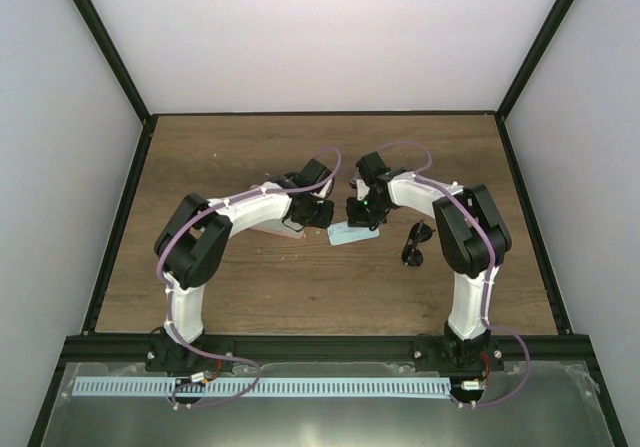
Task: Organize the sunglasses
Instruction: Adjust the glasses cleaning cloth at the center of the board.
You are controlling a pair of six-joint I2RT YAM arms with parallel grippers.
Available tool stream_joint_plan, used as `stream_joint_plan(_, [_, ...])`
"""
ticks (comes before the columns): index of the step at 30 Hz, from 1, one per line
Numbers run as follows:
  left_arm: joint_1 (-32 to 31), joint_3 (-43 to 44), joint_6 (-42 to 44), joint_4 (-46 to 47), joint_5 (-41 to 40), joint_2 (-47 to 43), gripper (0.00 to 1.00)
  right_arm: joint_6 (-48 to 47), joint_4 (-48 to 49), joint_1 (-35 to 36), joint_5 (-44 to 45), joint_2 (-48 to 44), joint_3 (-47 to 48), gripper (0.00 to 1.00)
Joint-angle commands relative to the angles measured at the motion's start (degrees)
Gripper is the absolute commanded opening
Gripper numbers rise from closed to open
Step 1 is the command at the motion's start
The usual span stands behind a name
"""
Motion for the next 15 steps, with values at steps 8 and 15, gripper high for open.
stream_joint_plan(8, [0.0, -1.9, -0.6, 0.8, 1.4, -1.6, 0.29, 1.7, -0.6, 1.0, -1.1, -3.1, -2.2, 0.08])
stream_joint_plan(15, [0.1, -2.2, -1.0, 1.3, 1.8, -2.0, 0.29, 2.2, -1.0, 1.2, -1.2, -5.0, -3.4, 0.08])
